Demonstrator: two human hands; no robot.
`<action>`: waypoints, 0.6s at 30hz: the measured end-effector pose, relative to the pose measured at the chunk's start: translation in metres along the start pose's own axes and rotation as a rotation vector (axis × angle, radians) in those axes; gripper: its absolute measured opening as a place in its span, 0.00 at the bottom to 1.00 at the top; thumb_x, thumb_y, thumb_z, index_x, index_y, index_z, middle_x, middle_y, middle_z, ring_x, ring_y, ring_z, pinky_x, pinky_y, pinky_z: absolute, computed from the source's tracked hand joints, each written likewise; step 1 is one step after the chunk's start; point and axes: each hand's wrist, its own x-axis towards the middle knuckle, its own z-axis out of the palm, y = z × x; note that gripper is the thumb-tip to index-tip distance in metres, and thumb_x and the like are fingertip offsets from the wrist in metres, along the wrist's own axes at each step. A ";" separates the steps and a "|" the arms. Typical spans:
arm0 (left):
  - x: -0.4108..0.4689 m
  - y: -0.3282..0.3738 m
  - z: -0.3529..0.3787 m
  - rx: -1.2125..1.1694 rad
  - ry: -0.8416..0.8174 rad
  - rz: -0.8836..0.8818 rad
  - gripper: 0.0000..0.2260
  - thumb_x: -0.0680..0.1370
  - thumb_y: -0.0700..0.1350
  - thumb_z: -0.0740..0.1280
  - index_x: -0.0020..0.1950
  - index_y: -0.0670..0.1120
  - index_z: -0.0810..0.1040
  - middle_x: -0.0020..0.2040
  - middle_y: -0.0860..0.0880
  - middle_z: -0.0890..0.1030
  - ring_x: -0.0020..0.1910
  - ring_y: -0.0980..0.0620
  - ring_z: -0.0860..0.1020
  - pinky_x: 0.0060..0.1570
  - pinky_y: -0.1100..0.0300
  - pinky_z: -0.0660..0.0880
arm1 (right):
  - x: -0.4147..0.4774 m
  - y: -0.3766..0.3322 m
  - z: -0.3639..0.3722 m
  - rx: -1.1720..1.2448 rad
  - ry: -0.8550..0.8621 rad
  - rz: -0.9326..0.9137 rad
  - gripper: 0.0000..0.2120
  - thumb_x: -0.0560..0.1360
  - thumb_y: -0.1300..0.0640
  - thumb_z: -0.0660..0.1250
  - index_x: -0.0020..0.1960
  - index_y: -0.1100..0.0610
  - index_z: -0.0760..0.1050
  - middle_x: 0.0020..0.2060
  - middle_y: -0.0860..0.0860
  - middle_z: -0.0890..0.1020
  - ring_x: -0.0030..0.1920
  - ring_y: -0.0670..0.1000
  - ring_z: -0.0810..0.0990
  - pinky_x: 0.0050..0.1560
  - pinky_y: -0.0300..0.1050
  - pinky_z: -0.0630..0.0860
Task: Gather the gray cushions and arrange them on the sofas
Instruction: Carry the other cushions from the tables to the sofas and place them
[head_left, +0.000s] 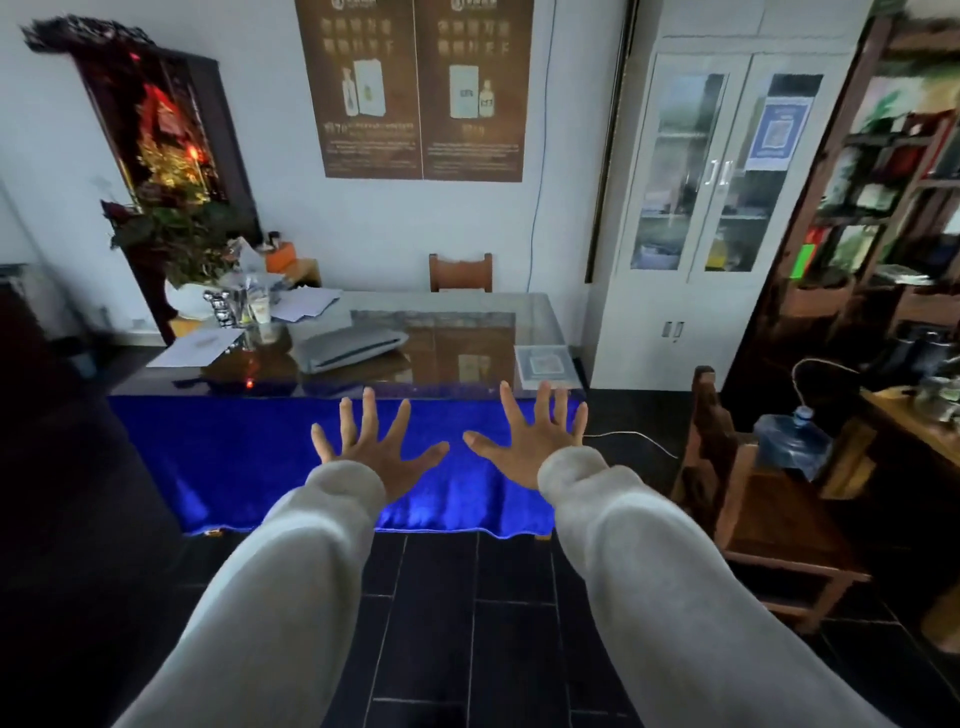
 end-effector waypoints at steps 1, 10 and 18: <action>0.024 -0.007 0.001 -0.011 -0.012 -0.016 0.46 0.68 0.84 0.43 0.82 0.66 0.37 0.82 0.53 0.26 0.81 0.44 0.27 0.74 0.31 0.32 | 0.025 -0.007 0.004 0.013 -0.014 0.005 0.51 0.68 0.15 0.43 0.82 0.38 0.32 0.82 0.59 0.31 0.80 0.63 0.27 0.74 0.69 0.26; 0.256 -0.082 -0.052 -0.014 -0.045 -0.108 0.45 0.70 0.82 0.43 0.82 0.65 0.35 0.83 0.51 0.28 0.82 0.44 0.31 0.77 0.32 0.36 | 0.260 -0.095 -0.004 0.052 -0.075 -0.003 0.53 0.66 0.14 0.43 0.82 0.38 0.31 0.83 0.59 0.34 0.82 0.63 0.32 0.74 0.68 0.27; 0.425 -0.137 -0.086 -0.104 0.047 -0.157 0.46 0.70 0.82 0.46 0.83 0.64 0.38 0.85 0.49 0.33 0.84 0.42 0.36 0.77 0.32 0.38 | 0.447 -0.150 -0.015 0.058 -0.081 0.007 0.52 0.69 0.16 0.43 0.83 0.40 0.32 0.84 0.59 0.38 0.83 0.64 0.37 0.76 0.70 0.31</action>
